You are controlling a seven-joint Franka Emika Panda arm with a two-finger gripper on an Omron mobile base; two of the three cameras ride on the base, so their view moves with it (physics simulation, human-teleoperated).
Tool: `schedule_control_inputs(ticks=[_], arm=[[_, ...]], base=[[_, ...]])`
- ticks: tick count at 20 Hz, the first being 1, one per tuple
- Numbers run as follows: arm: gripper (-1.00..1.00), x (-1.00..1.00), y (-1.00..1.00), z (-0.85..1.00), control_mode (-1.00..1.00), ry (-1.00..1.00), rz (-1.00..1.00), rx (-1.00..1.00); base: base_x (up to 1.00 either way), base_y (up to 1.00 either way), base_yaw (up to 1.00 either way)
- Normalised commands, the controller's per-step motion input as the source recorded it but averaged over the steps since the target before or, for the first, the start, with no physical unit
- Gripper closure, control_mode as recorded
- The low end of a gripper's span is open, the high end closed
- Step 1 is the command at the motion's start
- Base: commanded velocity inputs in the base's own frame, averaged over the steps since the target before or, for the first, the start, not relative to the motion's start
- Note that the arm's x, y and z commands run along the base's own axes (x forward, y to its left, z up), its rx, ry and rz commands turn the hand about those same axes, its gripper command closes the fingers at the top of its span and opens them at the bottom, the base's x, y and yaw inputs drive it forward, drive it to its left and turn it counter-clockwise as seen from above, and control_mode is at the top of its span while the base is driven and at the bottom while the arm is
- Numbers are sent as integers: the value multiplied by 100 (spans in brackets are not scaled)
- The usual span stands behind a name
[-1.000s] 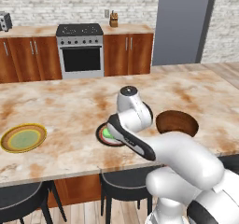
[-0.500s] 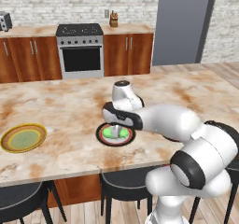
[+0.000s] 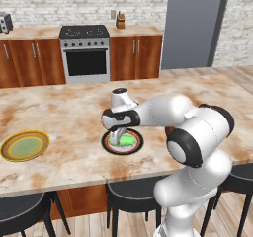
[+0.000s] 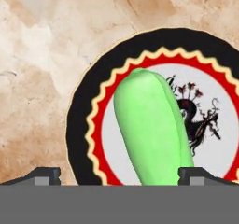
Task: Pick the chicken drumstick and corn from their plates and place them in the bowl. Then put the bowl in the fridge.
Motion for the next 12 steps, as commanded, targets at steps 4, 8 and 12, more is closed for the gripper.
schedule_control_inputs(ticks=[4,8,12], arm=[[-100,37,8,-25,-100,0,1,0],[-100,26,0,-23,-100,0,0,0],[-100,2,0,-23,-100,3,0,0]], base=[[0,0,0],[0,0,0],[0,0,0]])
